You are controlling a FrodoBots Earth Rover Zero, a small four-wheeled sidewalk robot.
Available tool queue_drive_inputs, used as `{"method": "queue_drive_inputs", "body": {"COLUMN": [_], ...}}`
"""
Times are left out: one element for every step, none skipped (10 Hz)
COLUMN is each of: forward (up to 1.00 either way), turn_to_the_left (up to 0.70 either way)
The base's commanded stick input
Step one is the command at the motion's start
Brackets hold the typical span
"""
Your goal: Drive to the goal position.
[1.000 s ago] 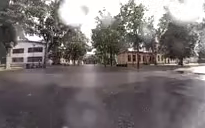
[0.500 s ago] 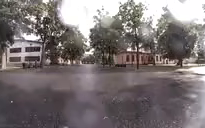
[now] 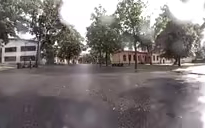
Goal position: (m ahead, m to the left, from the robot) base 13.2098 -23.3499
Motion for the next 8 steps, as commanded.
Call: {"method": "queue_drive_inputs", "body": {"forward": [0.85, 0.85, 0.85, 0.85, 0.85, 0.85, 0.85, 0.85], "turn_to_the_left": [0.00, 0.00, -0.16, -0.32, -0.34, 0.00, 0.00, 0.00]}}
